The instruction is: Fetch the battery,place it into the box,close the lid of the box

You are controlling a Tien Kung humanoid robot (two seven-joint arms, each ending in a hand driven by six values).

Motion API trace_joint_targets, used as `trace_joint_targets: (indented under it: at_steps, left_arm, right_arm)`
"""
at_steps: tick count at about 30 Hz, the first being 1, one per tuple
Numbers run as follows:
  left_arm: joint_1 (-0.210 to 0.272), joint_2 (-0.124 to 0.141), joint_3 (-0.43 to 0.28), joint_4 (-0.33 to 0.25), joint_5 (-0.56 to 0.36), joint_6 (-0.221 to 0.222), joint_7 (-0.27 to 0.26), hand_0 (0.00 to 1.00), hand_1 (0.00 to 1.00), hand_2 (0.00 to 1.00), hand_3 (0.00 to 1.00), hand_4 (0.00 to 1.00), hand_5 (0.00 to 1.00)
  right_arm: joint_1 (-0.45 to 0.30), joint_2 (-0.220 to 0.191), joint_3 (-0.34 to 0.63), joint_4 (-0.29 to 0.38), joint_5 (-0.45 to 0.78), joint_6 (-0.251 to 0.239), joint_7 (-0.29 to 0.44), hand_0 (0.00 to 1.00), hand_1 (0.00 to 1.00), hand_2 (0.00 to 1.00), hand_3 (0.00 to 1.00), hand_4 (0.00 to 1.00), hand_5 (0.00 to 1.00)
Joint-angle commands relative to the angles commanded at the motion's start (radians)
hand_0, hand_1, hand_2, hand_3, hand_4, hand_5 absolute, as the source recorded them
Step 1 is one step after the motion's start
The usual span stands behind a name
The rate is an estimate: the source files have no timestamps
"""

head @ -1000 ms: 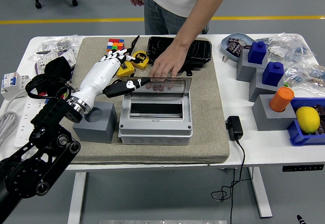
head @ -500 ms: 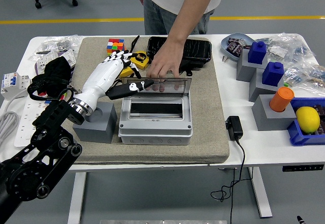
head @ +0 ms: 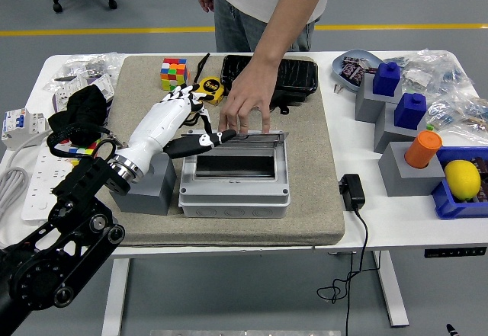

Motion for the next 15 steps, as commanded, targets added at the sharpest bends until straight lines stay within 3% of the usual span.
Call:
trace_joint_targets:
  at_steps: [15]
  left_arm:
    - [0.038, 0.020, 0.072, -0.008, -0.018, -0.006, 0.005, 0.998, 0.998, 0.827, 0.255, 0.998, 0.998]
  right_arm:
    - [0.004, 0.000, 0.006, 0.000, 0.000, -0.001, 0.001, 0.805, 0.729, 0.739, 0.779, 0.998, 0.998]
